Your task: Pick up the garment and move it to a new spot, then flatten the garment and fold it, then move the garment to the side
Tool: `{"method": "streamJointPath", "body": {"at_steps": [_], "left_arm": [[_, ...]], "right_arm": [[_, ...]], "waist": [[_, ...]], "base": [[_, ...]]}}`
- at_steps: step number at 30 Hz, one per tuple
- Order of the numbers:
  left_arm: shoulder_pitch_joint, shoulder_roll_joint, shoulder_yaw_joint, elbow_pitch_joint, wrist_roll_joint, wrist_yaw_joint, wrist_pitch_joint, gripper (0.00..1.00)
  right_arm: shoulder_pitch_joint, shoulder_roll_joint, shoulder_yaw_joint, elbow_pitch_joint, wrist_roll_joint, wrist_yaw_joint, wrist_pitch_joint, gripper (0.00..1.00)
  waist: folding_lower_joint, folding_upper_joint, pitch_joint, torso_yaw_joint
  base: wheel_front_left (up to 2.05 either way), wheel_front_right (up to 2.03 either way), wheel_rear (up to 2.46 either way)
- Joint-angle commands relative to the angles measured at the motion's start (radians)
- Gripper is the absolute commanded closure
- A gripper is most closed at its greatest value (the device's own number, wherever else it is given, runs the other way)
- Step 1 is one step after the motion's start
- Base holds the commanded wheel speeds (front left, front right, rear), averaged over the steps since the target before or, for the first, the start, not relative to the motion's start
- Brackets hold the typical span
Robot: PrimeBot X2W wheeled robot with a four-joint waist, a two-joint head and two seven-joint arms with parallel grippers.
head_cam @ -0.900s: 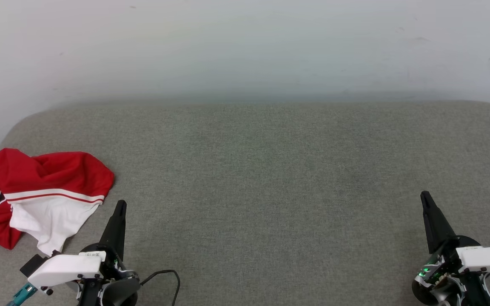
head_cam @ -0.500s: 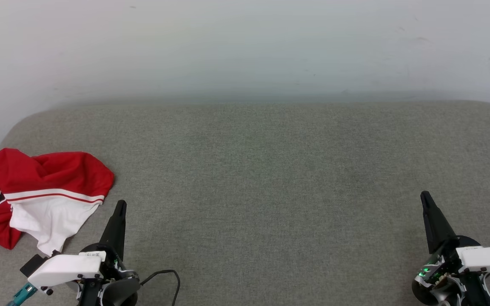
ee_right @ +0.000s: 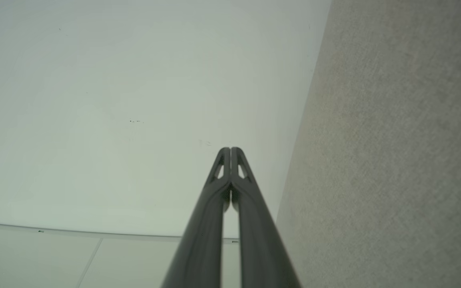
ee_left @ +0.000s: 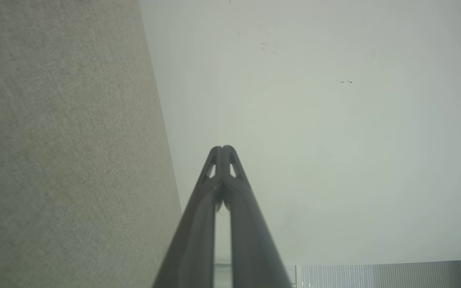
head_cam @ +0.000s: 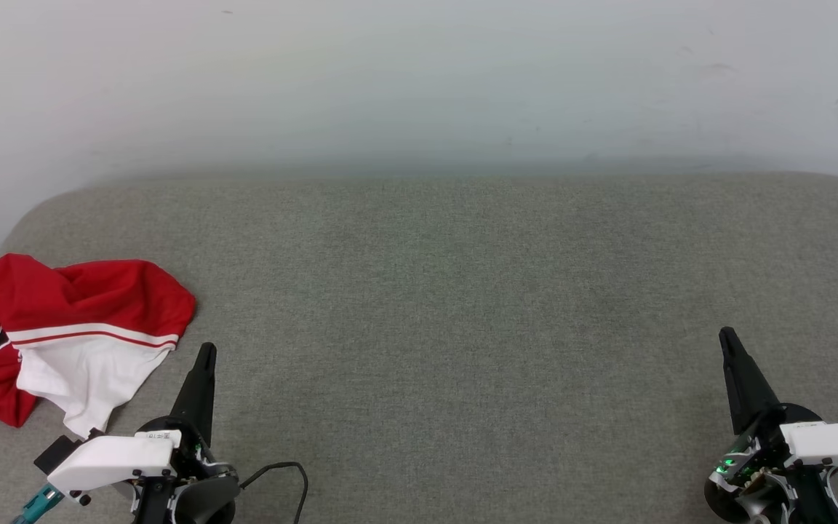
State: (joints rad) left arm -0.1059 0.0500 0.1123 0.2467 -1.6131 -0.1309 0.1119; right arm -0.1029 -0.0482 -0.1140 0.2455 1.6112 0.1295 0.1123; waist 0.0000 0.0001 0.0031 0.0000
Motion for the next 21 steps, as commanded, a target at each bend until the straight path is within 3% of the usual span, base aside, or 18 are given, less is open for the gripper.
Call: {"method": "streamJointPath", "body": {"at_steps": [1, 15, 16, 21], "left_arm": [[-0.006, 0.001, 0.003, -0.001, 0.0, -0.001, 0.004, 1.0], [-0.006, 0.001, 0.003, -0.001, 0.0, -0.001, 0.004, 1.0], [0.0, 0.0, 0.001, 0.0, 0.0, 0.0, 0.0, 0.0], [0.016, -0.002, -0.01, 0.015, 0.006, 0.0, -0.014, 0.0]], "right_arm": [[-0.011, -0.005, 0.0, 0.001, 0.004, 0.004, 0.003, 1.0], [-0.012, -0.005, 0.0, 0.001, 0.004, 0.004, 0.003, 1.0], [0.0, 0.0, 0.0, 0.0, 0.0, 0.0, 0.0, 0.0], [0.017, 0.002, 0.012, 0.014, -0.007, -0.001, -0.013, 0.0]], "waist": [[0.0, -0.0001, 0.0, 0.0], [0.0, -0.0001, 0.0, 0.0], [0.0, -0.0001, 0.0, 0.0], [0.0001, -0.0001, 0.0, 0.0]], "base": [[0.0, 0.0, 0.0], [0.0, 0.0, 0.0], [0.0, 0.0, 0.0], [0.0, 0.0, 0.0]]}}
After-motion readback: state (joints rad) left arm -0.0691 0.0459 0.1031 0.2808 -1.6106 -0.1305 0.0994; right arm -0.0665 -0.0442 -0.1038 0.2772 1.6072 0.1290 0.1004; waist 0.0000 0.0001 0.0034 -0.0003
